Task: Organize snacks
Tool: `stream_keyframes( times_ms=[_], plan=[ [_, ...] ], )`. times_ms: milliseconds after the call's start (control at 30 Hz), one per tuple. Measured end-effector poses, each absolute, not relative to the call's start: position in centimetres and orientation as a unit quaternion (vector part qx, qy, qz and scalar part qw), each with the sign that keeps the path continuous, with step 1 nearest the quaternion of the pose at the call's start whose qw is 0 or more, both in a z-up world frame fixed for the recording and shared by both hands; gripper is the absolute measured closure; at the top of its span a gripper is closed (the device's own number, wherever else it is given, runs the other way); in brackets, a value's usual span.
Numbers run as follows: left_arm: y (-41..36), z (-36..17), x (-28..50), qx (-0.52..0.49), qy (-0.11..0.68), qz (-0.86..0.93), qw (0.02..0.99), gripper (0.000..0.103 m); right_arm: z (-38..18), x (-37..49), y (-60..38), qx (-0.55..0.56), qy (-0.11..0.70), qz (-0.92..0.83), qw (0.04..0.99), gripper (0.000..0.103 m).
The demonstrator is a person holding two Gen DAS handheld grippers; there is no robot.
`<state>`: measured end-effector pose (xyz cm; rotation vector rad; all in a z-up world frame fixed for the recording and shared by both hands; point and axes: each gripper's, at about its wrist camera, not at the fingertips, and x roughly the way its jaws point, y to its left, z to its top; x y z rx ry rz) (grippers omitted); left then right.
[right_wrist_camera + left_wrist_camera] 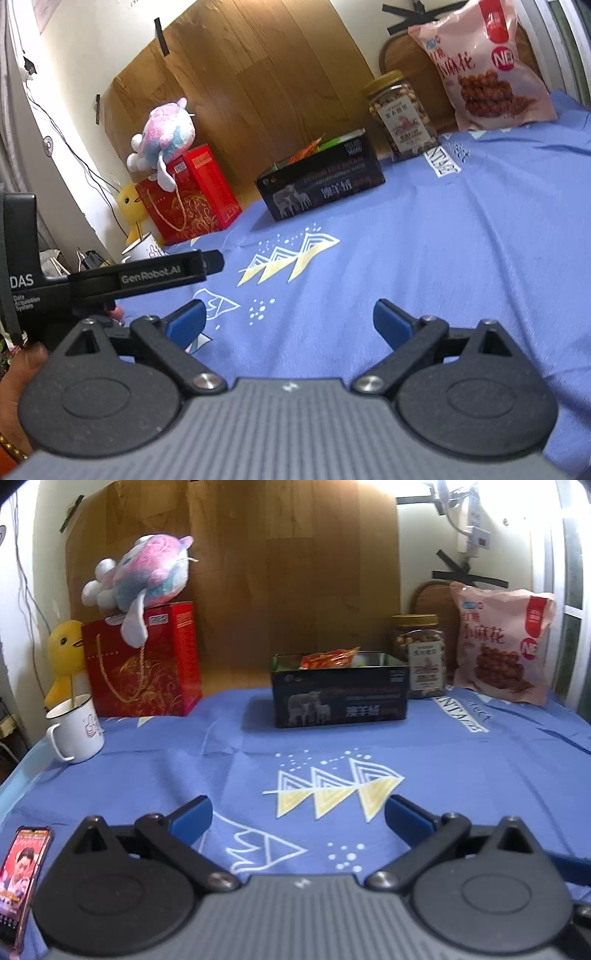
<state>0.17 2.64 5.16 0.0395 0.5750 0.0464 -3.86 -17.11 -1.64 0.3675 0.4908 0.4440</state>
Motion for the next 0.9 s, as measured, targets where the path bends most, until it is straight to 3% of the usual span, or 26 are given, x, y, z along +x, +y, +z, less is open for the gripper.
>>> stream_keyframes(
  times_ms=[500, 900],
  plan=[
    [4.3, 3.6, 0.2, 0.018, 0.303, 0.048, 0.952, 0.000, -2.1, -3.5, -16.3, 0.175, 0.256, 0.222, 0.924, 0.004],
    [4.4, 3.9, -0.5, 0.068, 0.273, 0.088, 0.956, 0.000, -2.1, -3.6, -15.7, 0.168, 0.265, 0.229, 0.921, 0.004]
  ],
)
